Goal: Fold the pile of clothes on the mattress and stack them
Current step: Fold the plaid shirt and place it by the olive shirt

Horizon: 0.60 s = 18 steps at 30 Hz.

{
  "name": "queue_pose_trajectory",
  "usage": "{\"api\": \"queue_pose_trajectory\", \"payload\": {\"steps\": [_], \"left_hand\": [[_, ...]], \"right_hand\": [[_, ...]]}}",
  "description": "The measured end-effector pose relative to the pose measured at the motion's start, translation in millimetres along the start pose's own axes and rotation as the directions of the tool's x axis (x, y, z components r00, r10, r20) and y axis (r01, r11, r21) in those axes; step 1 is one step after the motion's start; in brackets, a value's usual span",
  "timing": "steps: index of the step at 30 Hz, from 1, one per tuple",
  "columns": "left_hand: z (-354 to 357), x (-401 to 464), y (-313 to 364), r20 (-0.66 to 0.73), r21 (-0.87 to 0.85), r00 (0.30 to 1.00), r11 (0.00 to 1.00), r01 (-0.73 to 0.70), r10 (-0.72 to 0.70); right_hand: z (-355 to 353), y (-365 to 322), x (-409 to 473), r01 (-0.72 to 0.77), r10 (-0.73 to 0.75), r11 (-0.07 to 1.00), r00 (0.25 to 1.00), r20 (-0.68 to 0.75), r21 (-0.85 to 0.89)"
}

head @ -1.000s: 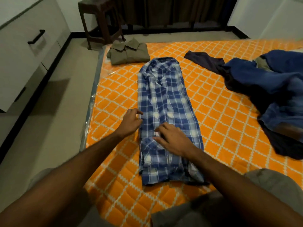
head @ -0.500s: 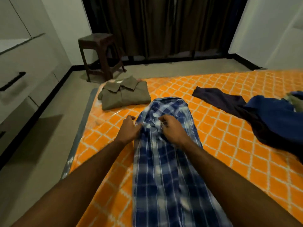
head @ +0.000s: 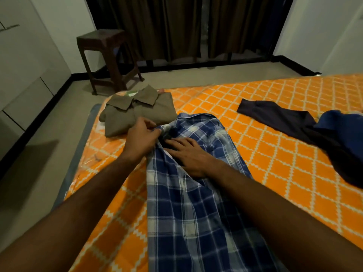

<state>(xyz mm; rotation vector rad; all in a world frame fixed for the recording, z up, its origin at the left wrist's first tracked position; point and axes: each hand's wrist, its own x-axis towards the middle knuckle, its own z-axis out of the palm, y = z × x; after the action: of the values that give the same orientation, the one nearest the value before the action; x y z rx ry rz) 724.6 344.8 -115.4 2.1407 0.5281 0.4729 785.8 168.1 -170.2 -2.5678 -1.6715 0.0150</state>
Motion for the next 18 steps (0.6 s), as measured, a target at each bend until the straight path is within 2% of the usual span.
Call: {"api": "queue_pose_trajectory", "payload": {"steps": [3, 5, 6, 8, 10, 12, 14, 16, 18], "left_hand": [[4, -6, -5, 0.031, -0.099, 0.998, 0.994, 0.056, -0.053], [7, -15, -10, 0.096, -0.216, 0.993, 0.972, 0.09, -0.07], [7, -18, -13, 0.101, -0.239, 0.995, 0.971, 0.031, -0.007], [1, -19, -21, 0.122, -0.127, 0.974, 0.976, -0.175, 0.19], [-11, -14, -27, 0.252, 0.052, 0.903, 0.928, -0.37, 0.347], [-24, -7, -30, 0.433, 0.116, 0.837, 0.901, -0.419, 0.334], [-34, -4, -31, 0.588, 0.115, 0.757, 0.896, -0.428, 0.286], [-40, 0, -34, 0.639, 0.11, 0.711, 0.881, -0.46, 0.292], [-42, 4, -36, 0.606, 0.149, 0.718, 0.838, -0.525, 0.342]], "right_hand": [[0, -9, 8, -0.044, 0.046, 0.994, 0.999, 0.019, -0.1], [0, -9, 9, -0.081, 0.081, 0.997, 0.996, 0.037, -0.015], [-1, -7, 9, -0.091, 0.089, 0.993, 0.995, 0.039, 0.076], [-10, -1, 4, -0.121, 0.12, 0.964, 0.993, 0.019, 0.236], [-19, 8, -3, -0.178, 0.207, 0.916, 0.977, -0.043, 0.361], [-28, 5, -11, -0.25, 0.306, 0.815, 0.952, -0.023, 0.523], [-35, -11, -17, -0.303, 0.313, 0.759, 0.946, 0.085, 0.576], [-34, -27, -20, -0.34, 0.314, 0.799, 0.939, 0.14, 0.495], [-31, -36, -20, -0.341, 0.318, 0.809, 0.939, 0.132, 0.478]]}}
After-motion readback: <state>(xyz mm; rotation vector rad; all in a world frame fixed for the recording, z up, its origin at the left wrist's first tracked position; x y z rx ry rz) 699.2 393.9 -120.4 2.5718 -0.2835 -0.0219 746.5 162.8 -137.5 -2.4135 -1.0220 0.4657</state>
